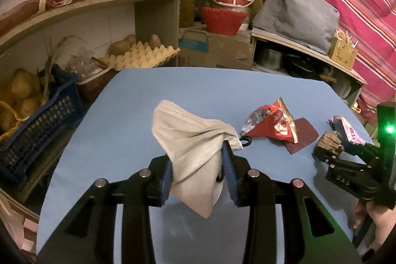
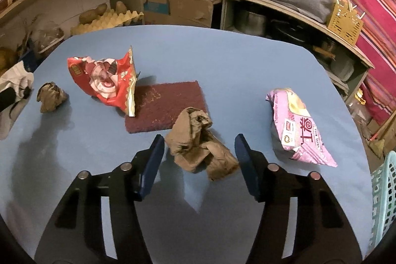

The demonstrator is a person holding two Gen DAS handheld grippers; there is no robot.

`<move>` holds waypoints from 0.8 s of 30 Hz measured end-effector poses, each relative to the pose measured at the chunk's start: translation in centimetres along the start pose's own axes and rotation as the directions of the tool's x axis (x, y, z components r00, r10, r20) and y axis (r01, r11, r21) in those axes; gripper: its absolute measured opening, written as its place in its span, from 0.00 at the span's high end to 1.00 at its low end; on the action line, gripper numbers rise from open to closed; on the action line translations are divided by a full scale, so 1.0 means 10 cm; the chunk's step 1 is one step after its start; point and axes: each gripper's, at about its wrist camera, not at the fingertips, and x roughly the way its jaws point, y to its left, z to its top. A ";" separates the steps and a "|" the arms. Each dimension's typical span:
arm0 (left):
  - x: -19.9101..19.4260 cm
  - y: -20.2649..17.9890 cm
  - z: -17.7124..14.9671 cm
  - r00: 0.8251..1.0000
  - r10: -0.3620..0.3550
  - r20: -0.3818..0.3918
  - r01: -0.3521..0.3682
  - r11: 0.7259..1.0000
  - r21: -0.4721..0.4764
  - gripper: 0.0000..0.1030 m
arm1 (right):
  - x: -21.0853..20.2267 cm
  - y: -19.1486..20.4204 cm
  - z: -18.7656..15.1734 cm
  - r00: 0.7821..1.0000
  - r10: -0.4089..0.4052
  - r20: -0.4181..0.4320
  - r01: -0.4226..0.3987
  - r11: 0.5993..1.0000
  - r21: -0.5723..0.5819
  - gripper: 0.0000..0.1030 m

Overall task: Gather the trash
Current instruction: 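Grasp the beige cloth bag with the left gripper while the right grasps crumpled brown paper, then carry the cloth bag and brown paper over the basket with both grippers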

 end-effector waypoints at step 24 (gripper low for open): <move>-0.26 -0.99 0.05 0.996 -0.070 0.049 0.066 0.995 0.080 0.64 | -1.06 -1.05 -0.42 0.990 -0.043 0.131 0.035 0.997 0.064 0.44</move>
